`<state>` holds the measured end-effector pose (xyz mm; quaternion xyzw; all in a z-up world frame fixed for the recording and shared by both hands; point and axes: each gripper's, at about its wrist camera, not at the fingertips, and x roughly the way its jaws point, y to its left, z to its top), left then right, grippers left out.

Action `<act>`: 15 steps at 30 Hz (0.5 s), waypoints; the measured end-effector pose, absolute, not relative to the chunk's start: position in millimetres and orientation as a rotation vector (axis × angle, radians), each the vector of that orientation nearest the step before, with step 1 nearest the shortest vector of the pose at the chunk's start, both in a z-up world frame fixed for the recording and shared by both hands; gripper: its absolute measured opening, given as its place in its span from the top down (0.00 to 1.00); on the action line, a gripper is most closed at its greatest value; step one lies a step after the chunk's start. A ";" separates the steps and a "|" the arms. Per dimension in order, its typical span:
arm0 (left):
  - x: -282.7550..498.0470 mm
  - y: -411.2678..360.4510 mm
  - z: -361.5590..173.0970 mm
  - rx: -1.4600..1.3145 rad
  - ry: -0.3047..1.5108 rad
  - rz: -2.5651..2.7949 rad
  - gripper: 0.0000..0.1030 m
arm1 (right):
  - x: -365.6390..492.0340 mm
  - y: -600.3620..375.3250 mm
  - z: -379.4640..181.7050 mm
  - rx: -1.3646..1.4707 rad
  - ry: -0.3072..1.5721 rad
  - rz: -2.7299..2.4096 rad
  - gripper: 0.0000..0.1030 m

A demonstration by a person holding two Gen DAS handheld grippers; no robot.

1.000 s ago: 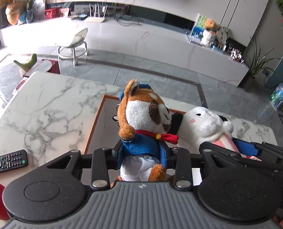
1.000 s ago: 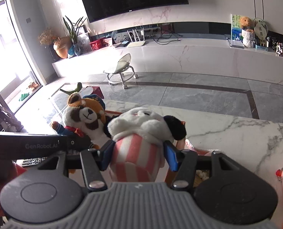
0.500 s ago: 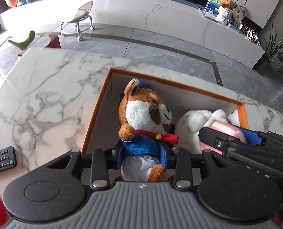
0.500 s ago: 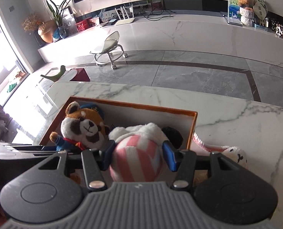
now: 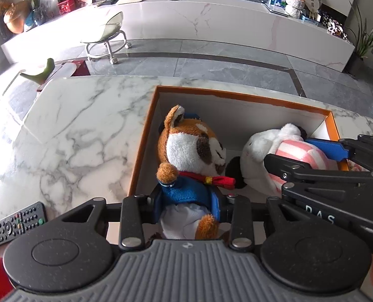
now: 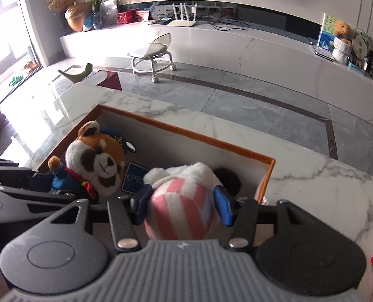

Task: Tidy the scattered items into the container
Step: 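Lift the red panda with the left tool while the right tool carries the dog over the box, then lower both plushes into the box and open both tools to release them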

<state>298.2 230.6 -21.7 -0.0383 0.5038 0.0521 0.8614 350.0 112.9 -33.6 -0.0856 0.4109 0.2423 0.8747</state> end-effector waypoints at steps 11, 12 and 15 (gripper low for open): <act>257.9 222.2 -3.6 -0.333 1.065 0.185 0.59 | 355.8 118.9 -23.0 -0.345 0.844 0.810 0.45; 254.3 222.7 -4.9 -0.372 1.061 0.208 0.59 | 356.7 120.2 -21.9 -0.368 0.834 0.842 0.45; 243.7 224.4 -10.1 -0.485 1.047 0.285 0.59 | 359.8 124.6 -21.5 -0.437 0.812 0.918 0.45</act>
